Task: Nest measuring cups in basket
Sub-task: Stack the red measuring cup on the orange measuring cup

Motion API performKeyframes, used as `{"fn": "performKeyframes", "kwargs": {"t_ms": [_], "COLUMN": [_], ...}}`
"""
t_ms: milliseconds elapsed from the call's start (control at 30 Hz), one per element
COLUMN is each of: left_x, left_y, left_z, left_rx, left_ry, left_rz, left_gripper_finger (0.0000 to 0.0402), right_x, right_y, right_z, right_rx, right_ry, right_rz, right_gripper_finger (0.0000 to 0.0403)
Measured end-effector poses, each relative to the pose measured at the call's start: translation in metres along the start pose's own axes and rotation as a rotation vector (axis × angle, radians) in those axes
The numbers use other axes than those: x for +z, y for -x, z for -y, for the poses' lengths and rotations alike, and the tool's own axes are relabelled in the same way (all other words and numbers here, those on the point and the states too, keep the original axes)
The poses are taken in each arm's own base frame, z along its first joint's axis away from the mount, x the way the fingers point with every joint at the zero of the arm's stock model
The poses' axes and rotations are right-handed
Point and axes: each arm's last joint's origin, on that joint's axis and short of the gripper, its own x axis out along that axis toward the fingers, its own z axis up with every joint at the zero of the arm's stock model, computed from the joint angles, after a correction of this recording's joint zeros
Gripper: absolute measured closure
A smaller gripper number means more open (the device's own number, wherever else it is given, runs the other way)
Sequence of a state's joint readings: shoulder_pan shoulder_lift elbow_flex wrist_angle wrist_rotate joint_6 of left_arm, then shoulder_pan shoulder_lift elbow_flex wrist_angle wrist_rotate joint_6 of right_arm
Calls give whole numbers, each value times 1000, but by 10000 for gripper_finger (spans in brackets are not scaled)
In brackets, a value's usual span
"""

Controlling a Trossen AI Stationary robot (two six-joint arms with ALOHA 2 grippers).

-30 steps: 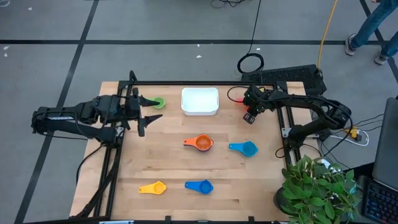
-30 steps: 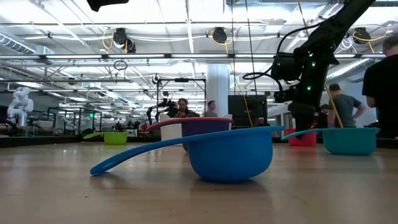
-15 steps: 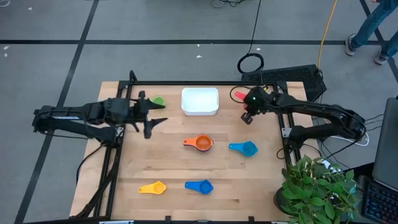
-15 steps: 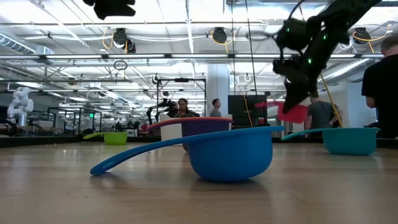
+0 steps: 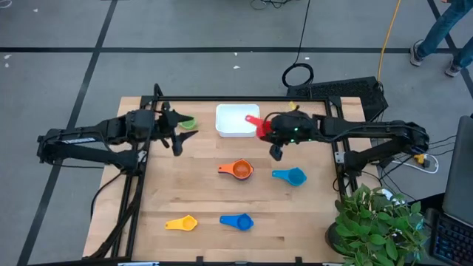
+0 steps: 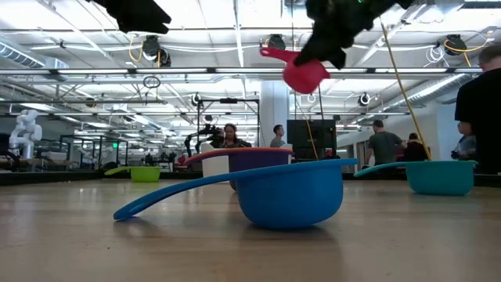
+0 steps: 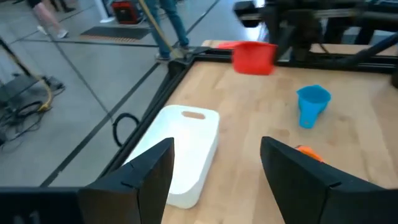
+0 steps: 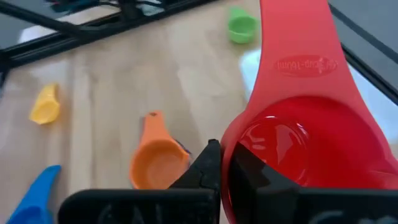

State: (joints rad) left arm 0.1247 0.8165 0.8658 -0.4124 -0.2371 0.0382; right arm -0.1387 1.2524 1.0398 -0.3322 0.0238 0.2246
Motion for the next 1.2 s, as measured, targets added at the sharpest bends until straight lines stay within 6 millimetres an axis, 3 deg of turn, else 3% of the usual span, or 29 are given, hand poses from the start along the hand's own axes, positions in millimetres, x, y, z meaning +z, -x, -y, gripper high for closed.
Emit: {"fn": "performKeyframes", "kwargs": {"t_ms": [267,633,800,1200], "left_x": [-7,-14,-14,-14], "left_y": [-2,-2,-2,-2], "left_z": [-10,-15,-15,-15], "left_rx": [52,81,81,82], "left_ry": [25,50,51,55], "left_rz": [-68,-144,-144,-144], "left_gripper_finger": [160,160,160,160], "right_x": [15,-13,-19,-28], "right_y": [-47,-96,-109,-120], "right_z": [-41,-70,-78,-77], "right_rx": [78,116,198,189], "right_ry": [126,201,186,192], "right_rz": [-68,-200,-210,-255], "right_gripper_finger": [402,403,403,403]}}
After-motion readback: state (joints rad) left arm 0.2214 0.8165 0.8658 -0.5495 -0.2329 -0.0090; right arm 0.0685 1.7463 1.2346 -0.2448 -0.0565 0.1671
